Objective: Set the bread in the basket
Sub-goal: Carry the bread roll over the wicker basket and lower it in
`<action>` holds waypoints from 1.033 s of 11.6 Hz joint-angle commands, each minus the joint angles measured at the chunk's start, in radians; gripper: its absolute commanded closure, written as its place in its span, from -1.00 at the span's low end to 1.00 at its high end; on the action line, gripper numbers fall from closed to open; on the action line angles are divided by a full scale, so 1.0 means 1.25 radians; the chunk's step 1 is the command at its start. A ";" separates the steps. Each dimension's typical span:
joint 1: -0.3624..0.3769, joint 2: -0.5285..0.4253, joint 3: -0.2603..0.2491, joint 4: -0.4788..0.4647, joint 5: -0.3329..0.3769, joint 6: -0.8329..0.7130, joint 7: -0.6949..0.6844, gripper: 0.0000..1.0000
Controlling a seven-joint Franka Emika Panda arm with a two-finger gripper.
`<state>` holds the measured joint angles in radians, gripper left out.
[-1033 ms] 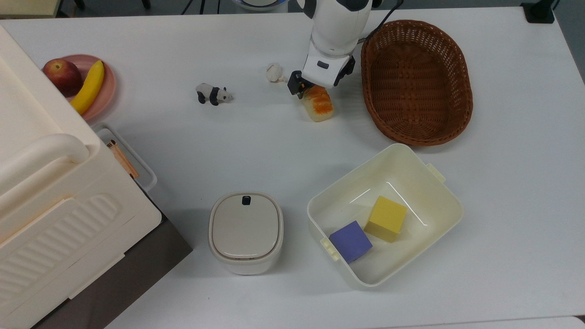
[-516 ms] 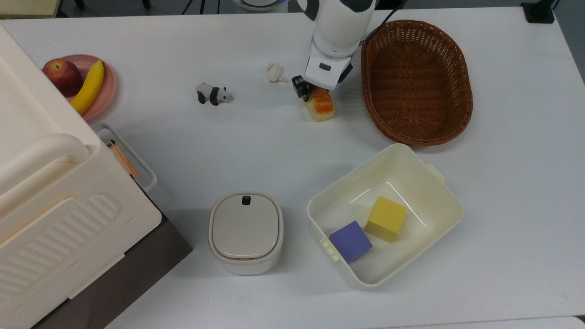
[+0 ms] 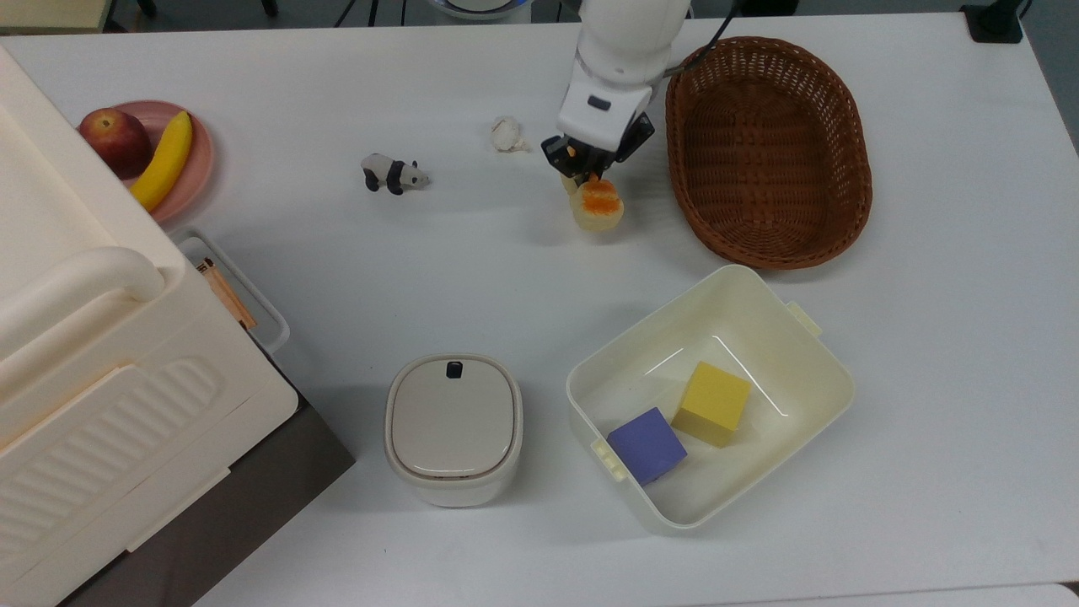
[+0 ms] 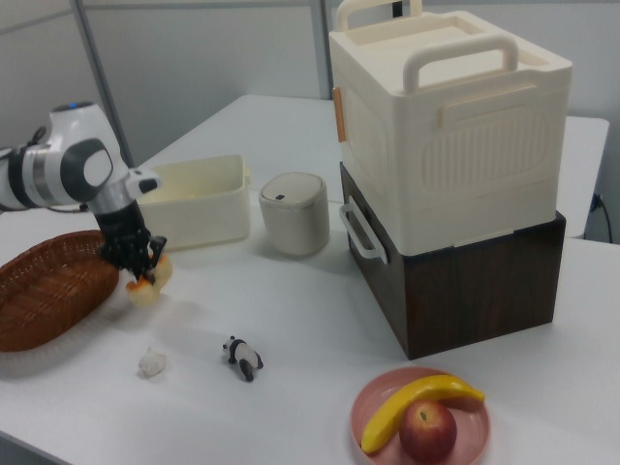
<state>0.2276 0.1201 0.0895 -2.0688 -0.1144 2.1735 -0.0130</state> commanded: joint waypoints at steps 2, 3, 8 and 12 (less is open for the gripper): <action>-0.004 -0.132 -0.010 -0.007 0.004 -0.045 0.064 0.85; 0.007 -0.135 -0.009 0.001 0.021 -0.054 0.075 0.84; 0.177 -0.105 -0.004 0.022 0.051 -0.055 0.093 0.82; 0.288 -0.019 0.001 0.088 0.051 -0.056 0.167 -0.14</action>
<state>0.5281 0.0185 0.0995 -2.0437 -0.0614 2.1246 0.1374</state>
